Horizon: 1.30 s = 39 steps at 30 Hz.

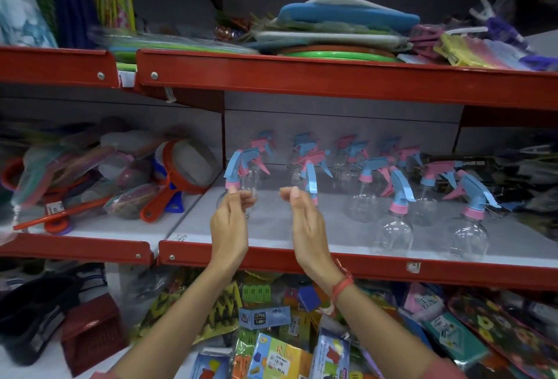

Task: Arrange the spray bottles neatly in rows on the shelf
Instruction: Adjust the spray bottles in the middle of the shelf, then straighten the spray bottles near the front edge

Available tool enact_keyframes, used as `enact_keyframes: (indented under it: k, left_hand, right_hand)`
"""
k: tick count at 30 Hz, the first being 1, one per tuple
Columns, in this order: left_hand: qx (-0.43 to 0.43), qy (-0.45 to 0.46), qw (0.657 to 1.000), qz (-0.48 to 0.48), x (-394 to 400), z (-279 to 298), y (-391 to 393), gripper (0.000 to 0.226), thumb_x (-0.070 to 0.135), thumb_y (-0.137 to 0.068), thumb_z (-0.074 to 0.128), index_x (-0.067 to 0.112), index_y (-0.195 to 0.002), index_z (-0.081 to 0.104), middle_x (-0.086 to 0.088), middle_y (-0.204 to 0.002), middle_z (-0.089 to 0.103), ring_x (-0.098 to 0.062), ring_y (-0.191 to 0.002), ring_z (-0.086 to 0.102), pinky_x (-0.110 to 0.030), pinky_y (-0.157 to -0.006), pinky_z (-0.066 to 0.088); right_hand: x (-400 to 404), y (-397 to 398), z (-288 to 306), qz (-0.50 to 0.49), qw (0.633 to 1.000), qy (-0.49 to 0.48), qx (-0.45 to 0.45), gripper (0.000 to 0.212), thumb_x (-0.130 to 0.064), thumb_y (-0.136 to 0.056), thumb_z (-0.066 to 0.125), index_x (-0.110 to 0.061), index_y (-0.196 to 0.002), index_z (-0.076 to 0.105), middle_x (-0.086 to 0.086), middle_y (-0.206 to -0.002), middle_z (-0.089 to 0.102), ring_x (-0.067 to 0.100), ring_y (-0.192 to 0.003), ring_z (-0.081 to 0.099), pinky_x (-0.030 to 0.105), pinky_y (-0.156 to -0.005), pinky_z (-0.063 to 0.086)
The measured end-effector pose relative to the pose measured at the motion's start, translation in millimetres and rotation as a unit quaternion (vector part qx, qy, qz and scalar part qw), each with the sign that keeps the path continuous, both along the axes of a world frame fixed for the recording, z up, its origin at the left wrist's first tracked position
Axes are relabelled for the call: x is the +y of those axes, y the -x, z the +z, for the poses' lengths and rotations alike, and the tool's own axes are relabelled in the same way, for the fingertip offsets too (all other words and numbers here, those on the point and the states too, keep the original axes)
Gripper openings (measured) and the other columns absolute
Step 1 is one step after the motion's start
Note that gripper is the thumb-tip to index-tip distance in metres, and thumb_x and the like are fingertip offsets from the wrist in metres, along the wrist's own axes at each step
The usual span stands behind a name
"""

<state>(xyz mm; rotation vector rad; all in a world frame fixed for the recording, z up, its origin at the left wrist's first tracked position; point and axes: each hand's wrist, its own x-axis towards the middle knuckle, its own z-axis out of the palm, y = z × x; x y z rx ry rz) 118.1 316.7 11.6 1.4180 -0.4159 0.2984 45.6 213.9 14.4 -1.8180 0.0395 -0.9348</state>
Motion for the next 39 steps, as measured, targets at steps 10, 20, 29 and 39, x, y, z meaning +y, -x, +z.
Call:
enact_keyframes:
  k: [10,20,29,39]
  left_hand:
    - [0.166,-0.063,0.983,0.032,30,-4,-54,0.087,0.075,-0.081,0.011,0.016,-0.139,0.039,-0.009,-0.142,0.047,-0.027,-0.132,0.04,-0.044,-0.109,0.027]
    - [0.199,-0.15,0.965,-0.077,35,8,-66,0.147,0.101,-0.037,0.006,-0.007,-0.131,0.038,-0.037,-0.134,0.038,-0.05,-0.126,0.037,-0.055,-0.107,0.029]
    - [0.183,-0.167,0.964,-0.096,57,10,-43,0.089,0.096,-0.042,0.005,0.025,-0.07,0.051,0.003,-0.081,0.058,-0.015,-0.091,0.055,-0.032,-0.093,0.035]
    - [0.191,-0.152,0.966,-0.088,56,7,-35,0.134,0.1,-0.035,0.008,0.015,-0.129,0.05,-0.009,-0.134,0.053,-0.025,-0.131,0.042,-0.041,-0.113,0.025]
  right_hand:
    - [26,-67,-1,0.116,0.97,-0.113,0.182,0.071,-0.07,-0.09,0.018,-0.032,-0.15,0.022,-0.01,-0.16,0.023,0.01,-0.146,0.019,0.03,-0.115,0.013]
    - [31,-96,-4,0.151,0.942,-0.175,0.244,0.089,-0.082,-0.079,0.015,-0.03,-0.151,0.022,0.002,-0.16,0.024,0.02,-0.147,0.022,0.048,-0.121,0.014]
    - [30,-67,-9,0.179,0.941,-0.18,0.226,0.09,-0.078,-0.083,0.016,-0.02,-0.15,0.024,0.004,-0.157,0.031,0.018,-0.145,0.026,0.041,-0.121,0.016]
    - [31,-59,-9,0.178,0.942,-0.158,0.237,0.088,-0.078,-0.083,0.015,-0.024,-0.152,0.015,0.005,-0.161,0.02,0.02,-0.147,0.02,0.043,-0.121,0.015]
